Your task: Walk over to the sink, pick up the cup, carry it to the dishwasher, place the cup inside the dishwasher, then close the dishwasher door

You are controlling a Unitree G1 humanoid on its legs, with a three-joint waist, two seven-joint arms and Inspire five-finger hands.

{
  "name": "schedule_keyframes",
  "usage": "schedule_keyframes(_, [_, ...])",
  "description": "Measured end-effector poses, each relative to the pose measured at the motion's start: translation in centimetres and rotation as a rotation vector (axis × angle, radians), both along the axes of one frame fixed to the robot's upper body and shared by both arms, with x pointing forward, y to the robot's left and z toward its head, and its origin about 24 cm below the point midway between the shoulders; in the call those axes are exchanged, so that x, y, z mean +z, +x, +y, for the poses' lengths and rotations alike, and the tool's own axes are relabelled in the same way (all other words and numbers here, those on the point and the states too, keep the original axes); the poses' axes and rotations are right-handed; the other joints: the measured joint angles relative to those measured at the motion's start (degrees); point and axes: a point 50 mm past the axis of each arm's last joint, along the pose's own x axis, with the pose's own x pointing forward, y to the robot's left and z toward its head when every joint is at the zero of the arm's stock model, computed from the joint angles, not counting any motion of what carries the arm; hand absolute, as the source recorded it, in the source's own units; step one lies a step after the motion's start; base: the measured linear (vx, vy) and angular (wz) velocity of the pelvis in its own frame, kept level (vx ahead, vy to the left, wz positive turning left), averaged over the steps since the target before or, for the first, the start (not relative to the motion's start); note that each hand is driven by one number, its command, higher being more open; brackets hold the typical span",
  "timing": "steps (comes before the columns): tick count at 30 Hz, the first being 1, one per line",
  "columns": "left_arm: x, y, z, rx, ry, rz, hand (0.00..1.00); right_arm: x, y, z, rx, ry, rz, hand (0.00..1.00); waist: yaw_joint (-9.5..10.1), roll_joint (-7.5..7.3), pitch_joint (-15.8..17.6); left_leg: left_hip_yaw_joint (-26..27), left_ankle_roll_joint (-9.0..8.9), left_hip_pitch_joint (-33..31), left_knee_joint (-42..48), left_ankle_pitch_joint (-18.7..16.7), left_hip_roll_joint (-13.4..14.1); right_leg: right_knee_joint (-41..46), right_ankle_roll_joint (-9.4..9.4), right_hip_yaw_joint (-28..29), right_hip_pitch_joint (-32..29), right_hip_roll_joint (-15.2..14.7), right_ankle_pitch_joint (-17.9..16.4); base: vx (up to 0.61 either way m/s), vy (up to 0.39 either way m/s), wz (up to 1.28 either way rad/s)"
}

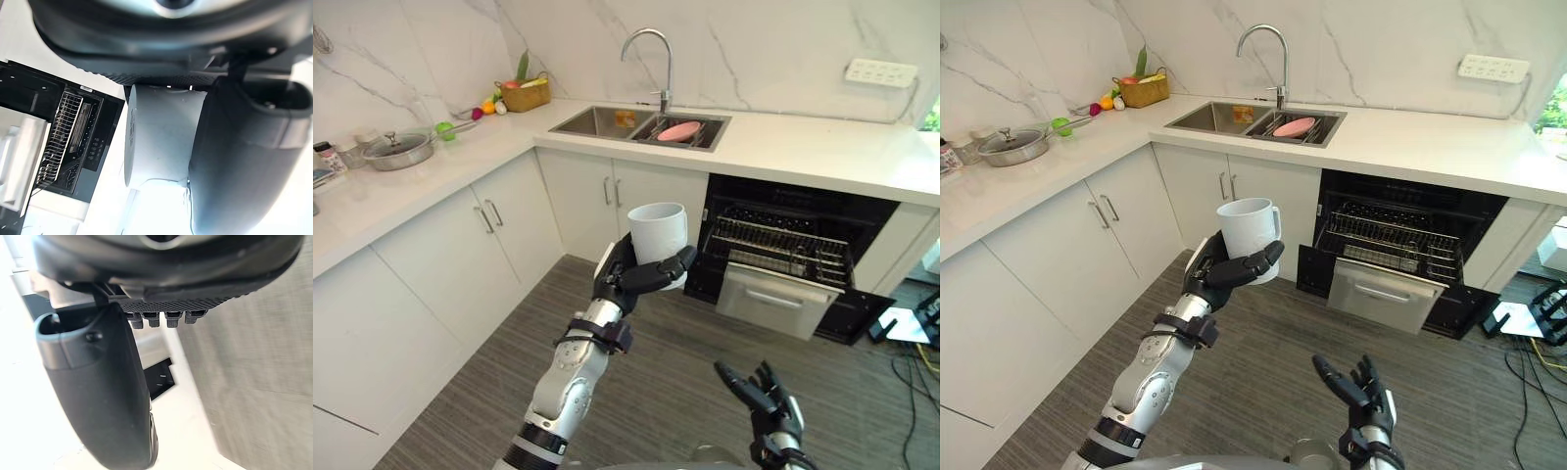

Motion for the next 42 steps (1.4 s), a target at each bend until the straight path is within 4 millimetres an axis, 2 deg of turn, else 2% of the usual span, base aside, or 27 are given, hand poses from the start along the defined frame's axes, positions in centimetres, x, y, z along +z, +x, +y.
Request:
schedule_keyframes(2, [0.1, -0.5, 0.3, 0.012, -0.005, -0.014, 0.00, 2.4, 2.2, -0.2, 0.007, -0.040, -0.148, 1.00, 1.04, -0.26, -0.1, 8.2, -0.55, -0.1, -21.3, -7.0, -2.8, -0.9, 0.06, 2.2, 2.2, -1.0, 0.1, 0.46, -0.017, -0.52])
schedule_keyframes(3, [0.3, -0.5, 0.3, 0.017, -0.004, -0.023, 0.00, 3.1, 2.9, -0.2, 0.012, -0.050, -0.190, 1.00, 1.02, -0.32, -0.1, 8.8, -0.81, 0.2, -29.2, -7.1, -4.5, -0.9, 0.07, 2.7, 2.5, -1.5, 0.1, 0.34, 0.030, -0.48])
schedule_keyframes(4, [0.4, -0.6, 0.3, 0.024, 0.001, -0.031, 0.00, 3.7, 3.6, -0.2, 0.020, -0.060, -0.228, 1.00, 1.01, -0.45, -0.2, 8.6, -1.57, 0.7, -37.5, -6.5, -6.5, -0.9, 0.14, 3.2, 2.6, -1.8, 0.1, 0.37, 0.092, -0.41])
schedule_keyframes(5, [0.7, -0.7, 0.4, 0.045, -0.008, -0.045, 0.00, 5.0, 4.9, -0.3, 0.044, -0.084, -0.306, 1.00, 1.06, -0.53, -0.2, 6.3, -4.34, 1.0, -51.6, -3.6, -9.8, -0.8, 0.24, 4.9, 2.6, -2.1, 0.2, 0.46, 0.164, -0.77])
schedule_keyframes(6, [0.8, -0.7, 0.7, 0.073, 0.000, -0.059, 0.00, 5.9, 6.1, -0.3, 0.073, -0.097, -0.363, 1.00, 1.66, -0.78, -0.4, 3.7, -6.61, 1.4, -55.3, 0.5, -11.6, -1.2, 0.44, 7.5, 2.6, -1.9, 0.2, 0.56, 0.241, -1.04])
schedule_keyframes(8, [0.8, -0.6, 1.3, 0.112, 0.018, -0.061, 0.00, 7.2, 7.4, -0.1, 0.097, -0.102, -0.429, 1.00, 2.20, -0.92, -0.6, 3.1, -3.81, 4.0, -57.5, 7.5, -13.0, -2.1, 1.90, 10.8, 3.9, -2.0, -0.2, 0.48, 0.235, -0.90])
schedule_keyframes(12, [0.5, -0.1, 3.3, 0.221, 0.071, -0.042, 0.00, 8.7, 8.7, 0.7, 0.124, -0.082, -0.523, 1.00, 1.14, -6.78, -0.2, 4.0, -1.98, 5.3, -45.0, -3.1, -15.3, 2.6, 5.75, 14.6, 7.6, -6.1, 0.6, 0.36, 0.209, -0.39])
schedule_keyframes(13, [0.5, 0.0, 3.2, 0.258, 0.064, -0.034, 0.00, 9.1, 9.0, 0.4, 0.124, -0.097, -0.540, 1.00, 1.21, -6.84, -1.0, 3.4, 0.14, 7.8, -49.7, -3.0, -18.3, 10.1, 9.59, 14.1, 5.0, -7.8, 0.1, 0.17, 0.296, -0.56])
schedule_keyframes(14, [0.4, 0.0, 3.5, 0.278, 0.087, -0.037, 0.00, 9.0, 9.1, 0.7, 0.123, -0.085, -0.537, 1.00, 1.47, -8.55, -1.7, 5.4, -0.07, 9.4, -49.5, -3.8, -19.5, 15.4, 13.26, 14.6, 3.3, -9.8, 0.0, 0.18, 0.248, -0.35])
schedule_keyframes(15, [0.4, 0.5, 3.8, 0.313, 0.117, -0.037, 0.00, 8.8, 9.0, 1.2, 0.125, -0.066, -0.538, 1.00, 0.82, -9.92, -2.2, 5.5, 0.64, 11.2, -49.2, -5.8, -21.6, 25.3, 18.18, 14.7, -0.8, -12.8, 3.7, 0.33, 0.207, -0.20])
schedule_keyframes(16, [0.5, 0.9, 3.9, 0.338, 0.139, -0.039, 0.00, 8.6, 9.1, 1.8, 0.126, -0.042, -0.536, 1.00, 0.33, -10.41, -2.2, 5.9, 1.24, 13.9, -49.7, -7.2, -22.7, 33.9, 17.86, 13.9, -4.7, -15.4, 11.3, 0.31, 0.130, 0.02])
schedule_keyframes(17, [0.6, 1.0, 3.9, 0.350, 0.149, -0.044, 0.00, 8.5, 9.1, 2.2, 0.129, -0.031, -0.536, 1.00, -0.10, -10.14, -2.0, 6.0, 1.52, 15.1, -50.1, -7.8, -22.8, 37.5, 17.54, 13.4, -6.3, -16.4, 13.9, 0.34, 0.140, -0.02])
schedule_keyframes(19, [1.5, 1.7, 3.7, 0.385, 0.156, -0.073, 0.00, 8.4, 9.2, 3.3, 0.166, -0.008, -0.533, 1.00, -0.41, -9.28, -1.4, 5.9, 1.79, 19.3, -52.7, -8.9, -22.4, 45.8, 11.86, 10.5, -13.5, -17.0, 10.0, 0.30, 0.066, 0.02])
schedule_keyframes(22, [2.3, 2.5, 3.6, 0.395, 0.159, -0.101, 0.00, 8.7, 9.5, 4.1, 0.188, 0.031, -0.541, 1.00, -0.79, -8.67, -0.9, 5.7, 1.64, 23.6, -56.5, -8.8, -21.3, 32.0, 9.34, 6.8, -17.7, -14.5, 6.6, 0.24, -0.044, 0.05])
schedule_keyframes(24, [2.6, 2.6, 3.5, 0.390, 0.160, -0.114, 0.00, 9.5, 9.5, 4.4, 0.194, 0.033, -0.572, 1.00, -1.58, -9.55, -1.0, 5.4, -0.75, 25.8, -57.2, -10.0, -21.2, 12.2, 7.34, 3.4, -16.0, -12.2, 10.9, 0.40, -0.185, 0.02])
schedule_keyframes(25, [2.6, 2.6, 3.6, 0.394, 0.159, -0.116, 0.00, 10.4, 9.5, 4.6, 0.216, 0.024, -0.608, 1.00, -0.73, -9.70, -1.1, 6.3, -3.26, 27.5, -57.0, -11.6, -21.7, 3.3, 1.45, -1.1, -14.2, -11.7, 15.3, 0.42, -0.164, -0.60])
schedule_keyframes(26, [2.1, 2.8, 3.5, 0.393, 0.169, -0.080, 0.00, 10.7, 9.8, 4.5, 0.244, 0.005, -0.618, 1.00, -0.23, -7.17, -0.9, 7.8, -2.96, 28.1, -56.5, -12.4, -19.8, 3.1, 0.94, -4.0, -13.8, -10.0, 15.8, 0.32, -0.105, -0.76])
schedule_keyframes(28, [2.2, 2.9, 3.1, 0.372, 0.175, -0.074, 0.00, 10.8, 9.9, 4.5, 0.257, 0.000, -0.612, 1.00, -0.18, -6.85, 0.1, 9.9, -2.01, 30.2, -57.4, -12.5, -19.2, 4.8, 0.20, -8.6, -13.8, -10.0, 15.5, 0.16, -0.071, -0.75])
schedule_keyframes(29, [2.4, 2.9, 3.0, 0.364, 0.174, -0.078, 0.00, 10.9, 10.1, 4.7, 0.269, -0.002, -0.614, 1.00, -0.22, -7.16, 0.6, 11.9, -1.01, 32.3, -58.3, -14.0, -19.2, 5.8, -2.86, -9.9, -13.8, -9.2, 13.7, 0.11, -0.081, -0.84])
schedule_keyframes(32, [2.8, 3.1, 2.9, 0.338, 0.185, -0.103, 0.00, 11.3, 10.4, 4.9, 0.267, -0.005, -0.624, 1.00, -0.60, -5.99, 1.0, 14.7, 1.16, 32.1, -55.2, -19.6, -17.4, 6.6, -4.11, -9.2, -14.8, -6.9, 10.5, 0.05, -0.079, -0.81])
schedule_keyframes(33, [2.7, 3.0, 2.7, 0.313, 0.186, -0.102, 0.00, 11.1, 10.1, 4.6, 0.268, -0.023, -0.611, 1.00, -1.17, -4.59, 0.7, 16.5, 2.42, 33.0, -54.5, -20.8, -16.3, 11.4, -6.45, -11.3, -14.4, -6.9, 5.0, 0.21, -0.050, -0.48])
schedule_keyframes(34, [2.9, 3.0, 2.6, 0.293, 0.183, -0.118, 0.00, 11.2, 10.1, 4.6, 0.263, -0.037, -0.610, 1.00, -1.20, -5.10, 0.4, 18.3, 1.38, 32.5, -46.9, -20.2, -15.0, 12.0, -4.61, -11.2, -10.9, -6.1, 0.4, 0.31, -0.064, -0.57])
schedule_keyframes(35, [3.0, 3.0, 2.4, 0.290, 0.168, -0.122, 0.00, 11.5, 10.3, 4.6, 0.269, -0.045, -0.620, 1.00, -0.77, -4.19, 1.2, 18.6, 1.54, 30.6, -39.0, -19.9, -12.4, 12.1, -4.22, -10.6, -10.2, -5.3, 0.0, 0.34, -0.077, -0.79])
schedule_keyframes(36, [2.6, 2.8, 2.4, 0.289, 0.164, -0.105, 0.00, 12.1, 10.1, 4.7, 0.278, -0.048, -0.639, 1.00, -0.16, -2.43, 1.4, 16.9, 1.80, 25.1, -22.6, -14.1, -7.2, 9.6, -4.41, -8.6, -7.7, -2.9, 0.1, 0.28, -0.064, -0.92])
schedule_keyframes(37, [2.3, 2.5, 2.4, 0.287, 0.164, -0.092, 0.00, 12.6, 9.8, 4.9, 0.291, -0.046, -0.660, 1.00, 0.04, -1.82, 1.1, 14.7, -0.81, 21.1, -14.6, -10.5, -5.0, 8.3, -4.48, -7.0, -6.3, -2.0, 0.1, 0.29, 0.004, -1.10])
schedule_keyframes(38, [1.8, 2.2, 2.4, 0.290, 0.164, -0.074, 0.00, 13.4, 9.8, 5.1, 0.312, -0.042, -0.705, 1.00, 0.02, -1.96, 1.0, 13.9, -2.28, 17.5, -11.0, -11.4, -4.2, 6.7, -4.76, -4.6, -4.7, -1.8, 0.2, 0.33, 0.068, -0.99])
schedule_keyframes(42, [0.1, 1.0, 2.3, 0.276, 0.170, -0.010, 0.00, 14.3, 9.8, 5.0, 0.340, -0.049, -0.767, 1.00, -0.37, -2.57, 0.5, 13.2, -2.02, 11.6, -25.6, -14.3, -7.5, 0.5, -2.94, 3.2, 0.2, -2.4, 1.3, 0.32, 0.102, -0.98])
